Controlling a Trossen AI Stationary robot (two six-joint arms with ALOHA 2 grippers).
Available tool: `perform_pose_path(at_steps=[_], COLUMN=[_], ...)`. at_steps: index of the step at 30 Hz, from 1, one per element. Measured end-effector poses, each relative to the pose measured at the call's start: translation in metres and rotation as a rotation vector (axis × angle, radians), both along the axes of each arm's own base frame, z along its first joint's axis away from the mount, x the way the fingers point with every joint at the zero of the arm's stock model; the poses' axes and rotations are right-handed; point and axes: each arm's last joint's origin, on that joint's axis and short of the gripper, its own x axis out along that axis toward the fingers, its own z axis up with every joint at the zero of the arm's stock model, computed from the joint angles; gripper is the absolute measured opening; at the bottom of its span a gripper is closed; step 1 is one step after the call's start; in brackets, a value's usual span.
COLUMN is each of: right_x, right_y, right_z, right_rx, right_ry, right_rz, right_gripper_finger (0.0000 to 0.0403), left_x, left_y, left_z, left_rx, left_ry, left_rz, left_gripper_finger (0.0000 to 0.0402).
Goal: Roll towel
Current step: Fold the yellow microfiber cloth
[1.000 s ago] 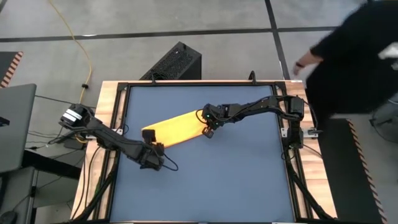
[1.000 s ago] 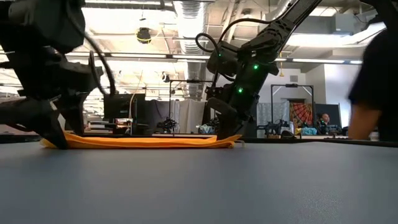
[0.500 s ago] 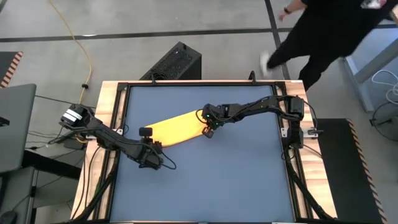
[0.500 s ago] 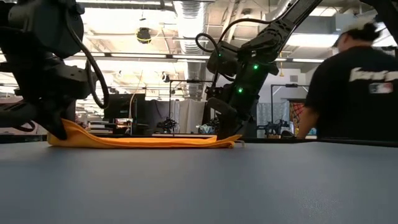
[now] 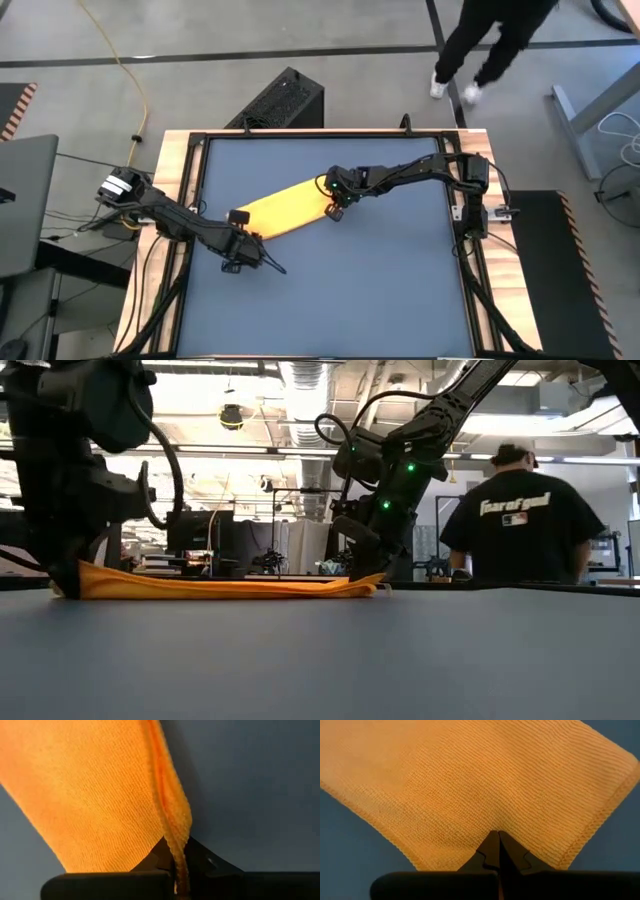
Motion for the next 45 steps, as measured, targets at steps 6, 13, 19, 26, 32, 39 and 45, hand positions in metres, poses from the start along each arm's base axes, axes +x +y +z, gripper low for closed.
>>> perform_pose_path(at_steps=[6,13,19,26,32,39,45], right_x=[0.000,0.000,0.000,0.000,0.001,0.002,0.002], right_y=[0.000,0.000,0.000,0.000,0.000,0.000,0.000], right_z=[0.000,0.000,0.000,0.000,0.001,0.001,0.001], right_rx=[0.000,0.000,0.000,0.000,-0.003,-0.006,-0.007], right_ry=[0.000,0.000,0.000,-0.004,-0.014,-0.017,-0.019], right_rz=[0.000,0.000,0.000,0.001,0.001,0.004,0.004], right_gripper_finger=[0.0017,0.0017,0.0017,0.0017,0.0017,0.0017,0.0017], left_x=[0.004,-0.001,-0.017,-0.031,-0.044,-0.055,-0.048], left_y=[-0.003,-0.012,-0.018,-0.031,-0.025,-0.019,-0.023], left_z=[0.013,0.020,0.017,0.017,0.017,0.028,0.015], left_rx=[-0.044,-0.033,0.036,0.022,-0.150,-0.163,-0.082], left_ry=[0.047,0.086,0.083,-0.095,-0.272,-0.317,-0.276], left_rz=[0.001,0.031,0.251,0.405,0.456,0.228,0.108], left_gripper_finger=[0.0053,0.0141,0.0173,0.0162,0.0137,0.0119,0.0104])
